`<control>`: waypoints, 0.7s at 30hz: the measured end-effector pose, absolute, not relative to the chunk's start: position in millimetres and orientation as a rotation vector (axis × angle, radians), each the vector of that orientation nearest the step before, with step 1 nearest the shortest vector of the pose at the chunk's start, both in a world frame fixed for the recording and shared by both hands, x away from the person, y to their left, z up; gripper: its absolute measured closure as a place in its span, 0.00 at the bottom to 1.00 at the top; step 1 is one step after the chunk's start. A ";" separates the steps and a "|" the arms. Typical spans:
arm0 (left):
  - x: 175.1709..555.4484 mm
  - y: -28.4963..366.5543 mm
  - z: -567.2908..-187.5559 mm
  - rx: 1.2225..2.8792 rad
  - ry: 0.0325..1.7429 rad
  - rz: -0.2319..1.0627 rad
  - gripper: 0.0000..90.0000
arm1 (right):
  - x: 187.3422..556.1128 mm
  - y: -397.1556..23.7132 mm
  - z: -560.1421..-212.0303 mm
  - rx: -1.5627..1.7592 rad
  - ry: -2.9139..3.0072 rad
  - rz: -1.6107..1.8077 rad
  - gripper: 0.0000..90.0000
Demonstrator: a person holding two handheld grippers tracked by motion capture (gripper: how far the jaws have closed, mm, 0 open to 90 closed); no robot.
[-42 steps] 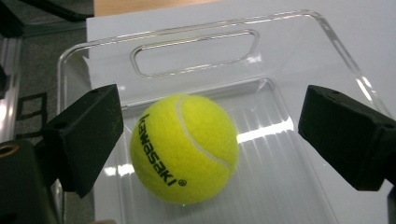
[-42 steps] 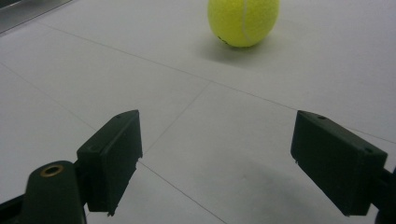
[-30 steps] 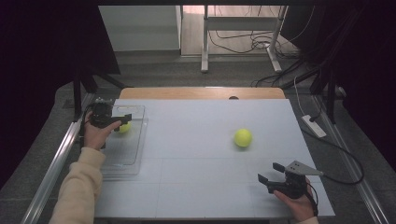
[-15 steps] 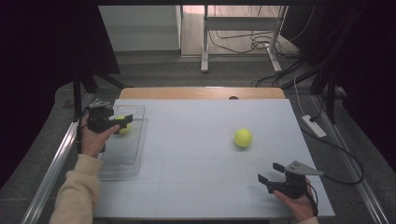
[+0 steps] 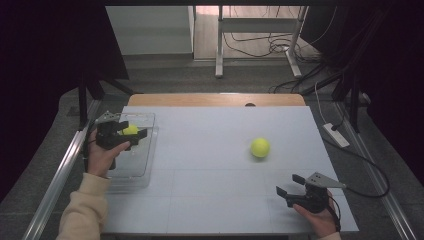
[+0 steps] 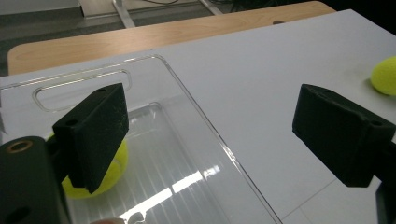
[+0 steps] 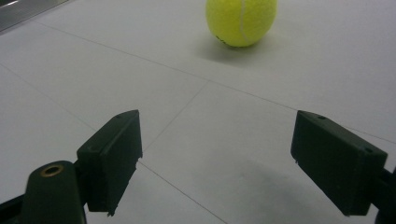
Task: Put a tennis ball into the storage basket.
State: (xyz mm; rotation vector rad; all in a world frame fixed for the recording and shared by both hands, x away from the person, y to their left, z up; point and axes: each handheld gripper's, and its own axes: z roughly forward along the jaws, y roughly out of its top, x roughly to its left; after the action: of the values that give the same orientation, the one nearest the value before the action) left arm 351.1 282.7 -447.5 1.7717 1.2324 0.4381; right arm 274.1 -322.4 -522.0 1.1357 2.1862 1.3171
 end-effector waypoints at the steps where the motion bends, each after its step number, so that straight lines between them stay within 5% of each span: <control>1: 350.4 281.9 -447.5 1.773 1.229 0.434 0.13 | 274.1 -322.4 -522.0 1.136 2.186 1.318 0.18; 21: 335.2 252.7 -452.1 1.813 1.110 0.378 0.13 | 274.5 -322.8 -522.1 1.143 2.180 1.317 0.18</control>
State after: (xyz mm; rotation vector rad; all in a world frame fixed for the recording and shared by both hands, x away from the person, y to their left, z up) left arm 335.2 252.7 -452.1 1.8126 1.1096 0.3780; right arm 274.5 -322.8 -522.1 1.1426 2.1801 1.3169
